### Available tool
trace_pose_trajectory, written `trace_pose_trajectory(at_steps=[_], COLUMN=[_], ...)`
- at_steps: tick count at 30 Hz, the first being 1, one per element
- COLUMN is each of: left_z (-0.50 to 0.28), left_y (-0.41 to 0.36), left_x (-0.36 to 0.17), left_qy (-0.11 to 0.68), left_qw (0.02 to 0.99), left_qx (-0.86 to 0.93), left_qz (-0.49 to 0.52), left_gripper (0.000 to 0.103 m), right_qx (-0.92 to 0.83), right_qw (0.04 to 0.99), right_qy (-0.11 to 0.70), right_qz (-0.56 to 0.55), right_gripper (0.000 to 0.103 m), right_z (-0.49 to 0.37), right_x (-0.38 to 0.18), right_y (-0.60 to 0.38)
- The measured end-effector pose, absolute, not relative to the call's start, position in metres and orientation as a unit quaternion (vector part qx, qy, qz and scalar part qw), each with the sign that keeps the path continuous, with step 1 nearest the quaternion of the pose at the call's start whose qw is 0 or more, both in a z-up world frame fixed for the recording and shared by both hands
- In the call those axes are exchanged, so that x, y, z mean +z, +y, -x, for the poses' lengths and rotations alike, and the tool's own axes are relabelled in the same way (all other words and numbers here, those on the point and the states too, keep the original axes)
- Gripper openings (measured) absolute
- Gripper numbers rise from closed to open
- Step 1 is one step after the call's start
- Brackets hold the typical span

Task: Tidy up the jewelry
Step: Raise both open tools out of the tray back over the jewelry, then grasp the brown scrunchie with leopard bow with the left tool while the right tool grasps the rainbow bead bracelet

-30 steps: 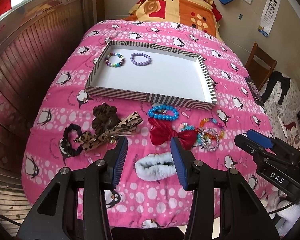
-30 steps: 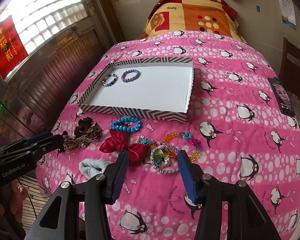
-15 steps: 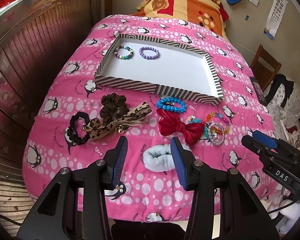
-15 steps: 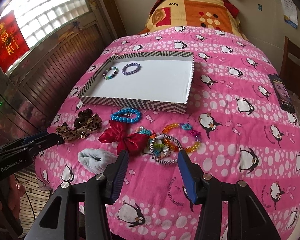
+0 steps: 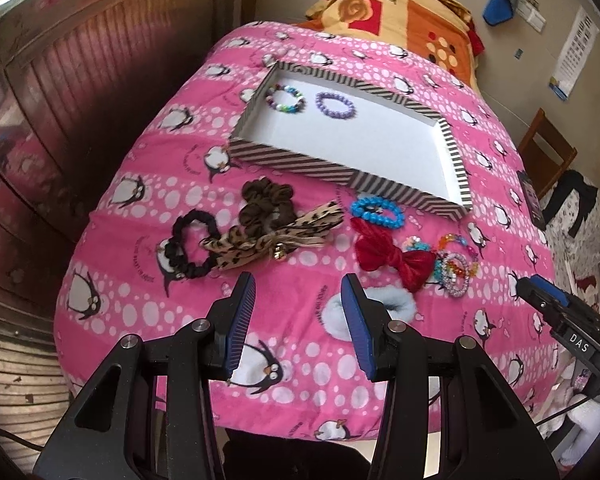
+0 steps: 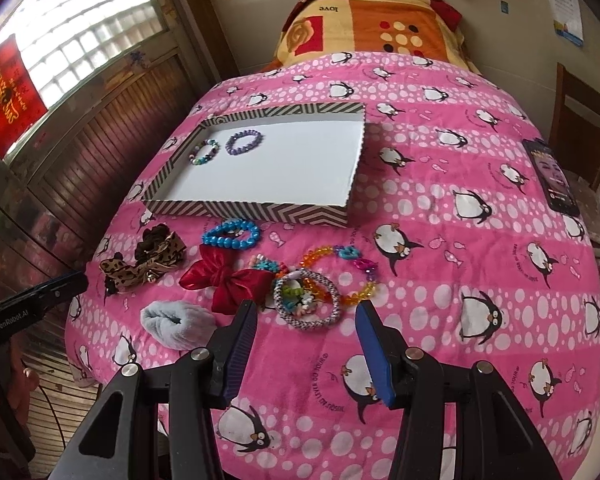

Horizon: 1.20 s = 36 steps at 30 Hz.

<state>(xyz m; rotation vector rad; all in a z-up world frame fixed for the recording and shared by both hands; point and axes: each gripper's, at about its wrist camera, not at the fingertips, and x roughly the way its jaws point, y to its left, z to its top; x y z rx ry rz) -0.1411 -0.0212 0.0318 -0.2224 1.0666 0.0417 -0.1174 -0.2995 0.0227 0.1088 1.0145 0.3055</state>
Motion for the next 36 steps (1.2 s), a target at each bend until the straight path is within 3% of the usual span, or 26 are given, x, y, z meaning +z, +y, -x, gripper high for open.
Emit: trace_pose_trajectory(at_steps=[6,9,12,36], left_z=[0.143,0.143,0.143,0.095], left_y=[0.002,0.013,0.026,0.033], left_x=[0.023,0.02,0.017,0.006], left_qy=[0.519,0.523,0.526,0.545], left_qw=[0.844,0.839,0.834,0.827], left_qx=[0.028,0.029,0.034,0.015], left_qz=[0.131,0.146,0.165,0.14], left_gripper=[0.044,0.054,0.057,0.057], right_qx=[0.14,0.137,0.132,0.102], right_qw=[0.858,0.856,0.855,0.846], right_qy=[0.491,0.495,0.498,0.522], right_qz=[-0.054,-0.057,-0.06,-0.05], right_gripper=[0.049,0.049,0.049,0.049], right_z=[0.115,0.113,0.112,0.076], right_x=[0.017,0.014,0.01,-0.031], right_y=[-0.307,-0.312,-0.317,-0.325])
